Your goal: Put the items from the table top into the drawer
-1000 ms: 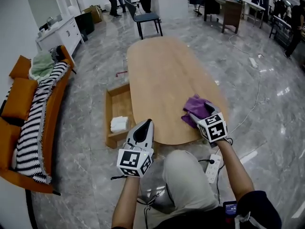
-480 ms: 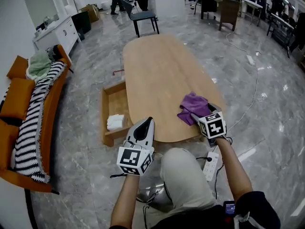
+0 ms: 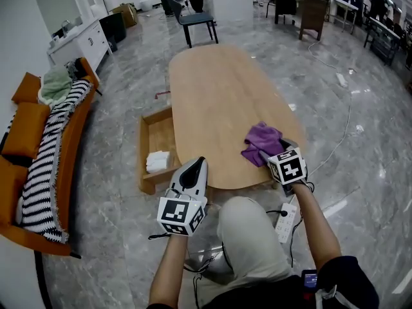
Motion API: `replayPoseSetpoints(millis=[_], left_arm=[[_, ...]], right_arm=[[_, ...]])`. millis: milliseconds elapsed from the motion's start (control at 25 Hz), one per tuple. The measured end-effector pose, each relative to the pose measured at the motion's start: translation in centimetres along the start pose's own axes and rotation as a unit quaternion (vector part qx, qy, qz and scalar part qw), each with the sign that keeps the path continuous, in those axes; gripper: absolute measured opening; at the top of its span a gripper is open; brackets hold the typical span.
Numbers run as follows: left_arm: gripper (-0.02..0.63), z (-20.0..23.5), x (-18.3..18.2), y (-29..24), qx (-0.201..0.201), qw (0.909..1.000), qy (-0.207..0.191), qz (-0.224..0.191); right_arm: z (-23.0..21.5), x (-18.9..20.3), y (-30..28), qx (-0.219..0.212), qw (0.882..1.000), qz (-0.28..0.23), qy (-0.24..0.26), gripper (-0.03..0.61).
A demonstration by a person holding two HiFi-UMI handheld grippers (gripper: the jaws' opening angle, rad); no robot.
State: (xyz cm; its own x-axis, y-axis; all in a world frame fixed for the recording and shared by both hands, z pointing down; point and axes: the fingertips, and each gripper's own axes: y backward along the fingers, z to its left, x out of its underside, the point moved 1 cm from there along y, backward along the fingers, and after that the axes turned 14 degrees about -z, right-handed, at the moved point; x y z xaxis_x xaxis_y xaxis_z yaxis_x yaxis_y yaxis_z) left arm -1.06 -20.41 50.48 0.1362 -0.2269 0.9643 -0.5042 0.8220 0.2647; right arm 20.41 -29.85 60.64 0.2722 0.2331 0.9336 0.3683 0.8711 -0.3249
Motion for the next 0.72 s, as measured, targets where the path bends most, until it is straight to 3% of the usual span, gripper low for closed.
replayPoseSetpoints(millis=[160, 440, 720], left_arm=[[0.005, 0.02, -0.12, 0.03, 0.0, 1.0, -0.002, -0.001], [0.005, 0.06, -0.1, 0.16, -0.004, 1.0, 0.0, -0.002], [0.005, 0.49, -0.38, 0.34, -0.009, 0.9999, -0.003, -0.004]], right_arm=[[-0.07, 0.13, -0.02, 0.014, 0.999, 0.004, 0.03, 0.182], [0.16, -0.03, 0.12, 0.001, 0.999, -0.002, 0.046, 0.111], [0.6, -0.43, -0.07, -0.001, 0.999, -0.003, 0.054, 0.1]])
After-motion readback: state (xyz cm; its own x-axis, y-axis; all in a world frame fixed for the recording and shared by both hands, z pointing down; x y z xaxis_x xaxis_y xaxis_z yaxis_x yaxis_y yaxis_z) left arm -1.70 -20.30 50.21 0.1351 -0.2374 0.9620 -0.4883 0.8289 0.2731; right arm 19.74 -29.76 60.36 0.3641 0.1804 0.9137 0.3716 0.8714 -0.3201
